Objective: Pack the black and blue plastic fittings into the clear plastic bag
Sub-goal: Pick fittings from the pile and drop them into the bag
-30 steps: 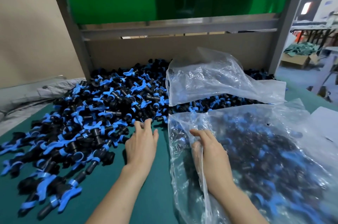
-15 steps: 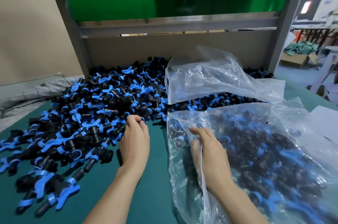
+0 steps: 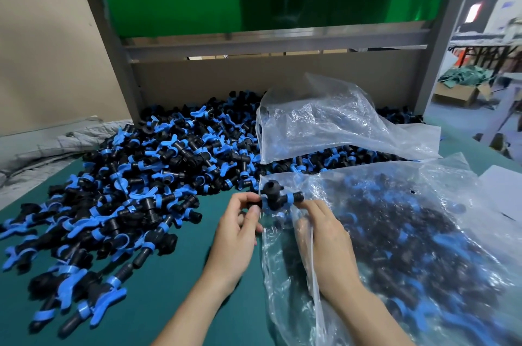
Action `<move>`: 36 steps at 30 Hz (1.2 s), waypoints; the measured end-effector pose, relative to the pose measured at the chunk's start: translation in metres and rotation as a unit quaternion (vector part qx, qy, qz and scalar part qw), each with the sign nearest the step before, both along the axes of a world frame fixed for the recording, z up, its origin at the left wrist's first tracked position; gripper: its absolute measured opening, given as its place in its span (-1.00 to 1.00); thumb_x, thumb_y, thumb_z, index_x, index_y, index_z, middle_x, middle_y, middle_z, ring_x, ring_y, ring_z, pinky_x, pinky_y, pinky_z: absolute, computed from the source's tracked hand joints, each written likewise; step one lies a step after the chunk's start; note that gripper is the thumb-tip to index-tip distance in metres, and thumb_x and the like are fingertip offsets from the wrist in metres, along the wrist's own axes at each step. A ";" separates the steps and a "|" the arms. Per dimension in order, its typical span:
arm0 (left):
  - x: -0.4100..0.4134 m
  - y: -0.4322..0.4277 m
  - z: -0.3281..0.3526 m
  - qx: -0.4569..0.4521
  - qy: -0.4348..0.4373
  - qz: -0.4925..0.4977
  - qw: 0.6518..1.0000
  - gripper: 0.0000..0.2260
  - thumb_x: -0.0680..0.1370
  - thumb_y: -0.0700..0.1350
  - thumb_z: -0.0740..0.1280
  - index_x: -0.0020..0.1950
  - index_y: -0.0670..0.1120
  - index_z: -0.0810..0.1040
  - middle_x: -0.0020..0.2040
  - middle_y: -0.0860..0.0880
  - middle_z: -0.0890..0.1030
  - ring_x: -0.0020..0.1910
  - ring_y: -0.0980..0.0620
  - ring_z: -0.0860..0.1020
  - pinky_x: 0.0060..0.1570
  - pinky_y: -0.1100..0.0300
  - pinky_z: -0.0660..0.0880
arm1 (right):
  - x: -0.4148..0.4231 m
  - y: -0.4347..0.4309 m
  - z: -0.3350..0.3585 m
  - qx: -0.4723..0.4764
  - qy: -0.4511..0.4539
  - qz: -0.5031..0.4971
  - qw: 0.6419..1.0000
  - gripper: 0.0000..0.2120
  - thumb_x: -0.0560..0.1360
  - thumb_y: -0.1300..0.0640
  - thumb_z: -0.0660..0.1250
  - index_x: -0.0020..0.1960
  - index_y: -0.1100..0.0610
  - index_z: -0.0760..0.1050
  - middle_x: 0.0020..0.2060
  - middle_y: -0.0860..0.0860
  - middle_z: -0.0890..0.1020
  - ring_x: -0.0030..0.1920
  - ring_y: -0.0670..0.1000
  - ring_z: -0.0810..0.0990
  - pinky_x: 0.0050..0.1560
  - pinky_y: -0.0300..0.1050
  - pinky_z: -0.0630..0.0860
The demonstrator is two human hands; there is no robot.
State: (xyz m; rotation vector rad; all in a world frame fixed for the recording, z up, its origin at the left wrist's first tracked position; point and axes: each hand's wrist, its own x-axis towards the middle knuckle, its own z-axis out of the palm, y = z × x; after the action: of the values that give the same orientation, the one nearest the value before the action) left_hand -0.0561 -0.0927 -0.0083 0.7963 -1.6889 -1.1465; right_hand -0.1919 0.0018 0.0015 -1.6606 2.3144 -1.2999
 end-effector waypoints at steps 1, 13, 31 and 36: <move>-0.001 0.000 -0.001 -0.007 -0.008 -0.005 1.000 -0.78 0.66 -0.11 0.23 0.02 0.26 0.49 -0.26 0.15 0.58 -0.26 0.12 0.54 -0.27 0.17 0.48 | 0.000 0.000 0.000 0.000 0.005 -0.001 1.000 -0.69 0.62 0.16 0.14 0.29 -0.09 0.44 0.11 -0.22 0.49 -0.03 0.03 0.56 -0.03 0.05 0.50; 0.000 0.002 -0.002 -0.068 -0.035 0.008 0.997 -0.86 0.59 0.01 0.24 0.14 0.15 0.49 -0.11 0.11 0.58 -0.29 -0.24 0.48 -0.32 -0.20 0.52 | -0.001 -0.001 -0.001 0.028 0.035 -0.002 0.999 -0.63 0.59 0.23 0.13 0.34 -0.02 0.43 0.21 -0.18 0.46 -0.05 0.10 0.54 -0.08 0.03 0.47; 0.000 0.003 0.000 -0.094 -0.052 0.071 0.992 -0.89 0.63 -0.03 0.24 0.10 0.18 0.48 -0.21 -0.18 0.55 -0.29 -0.23 0.54 -0.31 -0.17 0.49 | 0.001 0.002 0.001 0.024 0.049 0.011 0.998 -0.53 0.58 0.20 0.10 0.46 0.01 0.39 0.33 -0.13 0.46 0.08 0.13 0.56 0.05 0.00 0.45; 0.000 0.003 0.000 -0.091 -0.056 0.070 0.992 -0.89 0.64 -0.04 0.24 0.09 0.18 0.47 -0.22 -0.16 0.57 -0.27 -0.21 0.53 -0.29 -0.18 0.50 | 0.001 0.001 -0.001 0.024 0.046 0.013 0.999 -0.59 0.63 0.17 0.13 0.45 -0.06 0.38 0.31 -0.19 0.46 0.06 0.10 0.54 0.04 -0.03 0.43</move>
State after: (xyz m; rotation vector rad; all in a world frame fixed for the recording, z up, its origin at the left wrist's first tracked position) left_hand -0.0562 -0.0893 -0.0084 0.8625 -1.7707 -0.8528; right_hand -0.1907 0.0024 0.0009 -1.7641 2.3458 -1.1791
